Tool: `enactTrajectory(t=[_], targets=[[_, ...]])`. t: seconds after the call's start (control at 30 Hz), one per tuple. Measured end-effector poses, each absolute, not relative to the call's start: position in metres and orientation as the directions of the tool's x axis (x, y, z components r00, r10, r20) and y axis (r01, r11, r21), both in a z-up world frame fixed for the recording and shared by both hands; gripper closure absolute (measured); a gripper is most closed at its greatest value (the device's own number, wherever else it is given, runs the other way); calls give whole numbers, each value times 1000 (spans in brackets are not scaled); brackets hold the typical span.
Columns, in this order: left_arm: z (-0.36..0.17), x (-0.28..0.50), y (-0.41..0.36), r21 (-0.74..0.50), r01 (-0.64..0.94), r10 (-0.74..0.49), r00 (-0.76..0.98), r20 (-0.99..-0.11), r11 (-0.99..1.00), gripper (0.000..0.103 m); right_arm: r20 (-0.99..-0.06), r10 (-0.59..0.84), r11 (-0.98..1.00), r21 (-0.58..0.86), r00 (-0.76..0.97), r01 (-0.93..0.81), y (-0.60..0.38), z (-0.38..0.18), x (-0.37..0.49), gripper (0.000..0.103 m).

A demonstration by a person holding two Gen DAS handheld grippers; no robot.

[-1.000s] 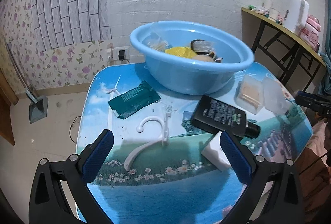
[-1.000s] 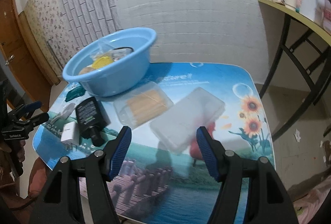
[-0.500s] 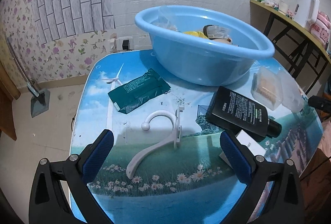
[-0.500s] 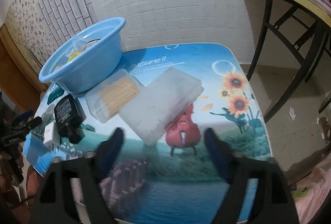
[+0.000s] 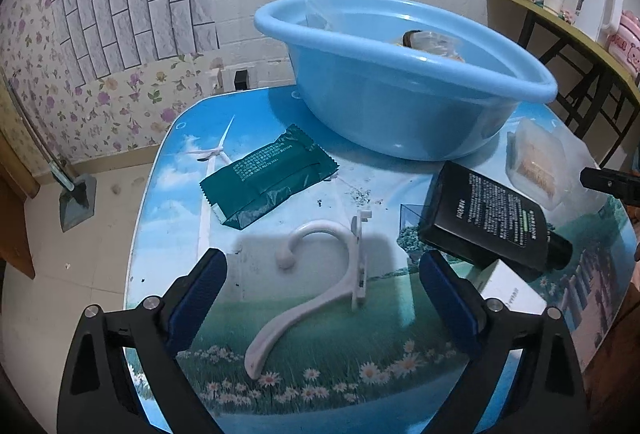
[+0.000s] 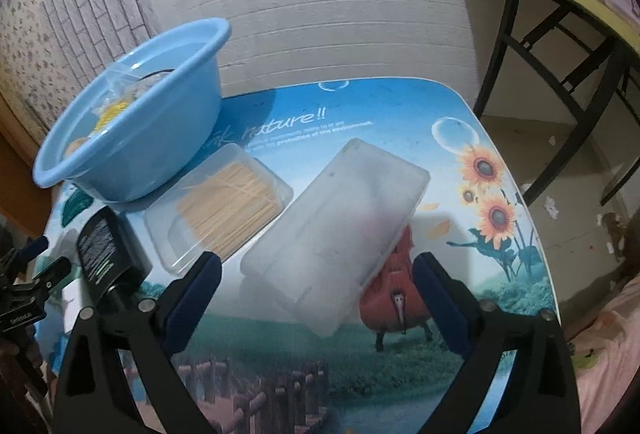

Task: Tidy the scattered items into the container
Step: 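Grasp the white hanger with the left gripper while the right grasps the frosted box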

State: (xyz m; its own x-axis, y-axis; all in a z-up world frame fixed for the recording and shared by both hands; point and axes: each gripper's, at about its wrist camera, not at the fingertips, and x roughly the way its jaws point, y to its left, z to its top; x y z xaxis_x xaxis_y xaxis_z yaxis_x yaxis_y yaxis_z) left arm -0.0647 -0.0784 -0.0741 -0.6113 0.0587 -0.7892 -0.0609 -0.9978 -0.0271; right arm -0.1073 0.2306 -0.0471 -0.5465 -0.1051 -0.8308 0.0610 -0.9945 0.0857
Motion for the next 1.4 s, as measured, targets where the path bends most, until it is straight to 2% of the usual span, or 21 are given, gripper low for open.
enactTrajectory(t=[0.67,0.77,0.93,1.13,1.27,1.4], targets=[[-80,-74,-74,-14,-65,50,-603,-796,-998,6,-861,-33,-998,54,-507,-27,262,-63,-108,5],[-80,-74,-74,-16,-69,55,-604,-795,-997,15,-864,-16,-998,46,-504,-47,272,-65,-107,5],[-79,-75,-74,-21,-73,61,-601,-797,-997,18,-859,-3,-997,43,-511,-65,286,-67,-105,5],[-77,-72,-74,-22,-72,61,-609,-791,-997,38,-831,-66,-997,70,-553,13,280,-61,-109,5],[-75,-71,-75,-23,-80,68,-614,-786,-996,56,-817,-90,-996,76,-570,47,278,-58,-116,5],[-74,-71,-75,-23,-91,74,-613,-787,-996,56,-829,-106,-994,79,-549,73,276,-62,-124,5]])
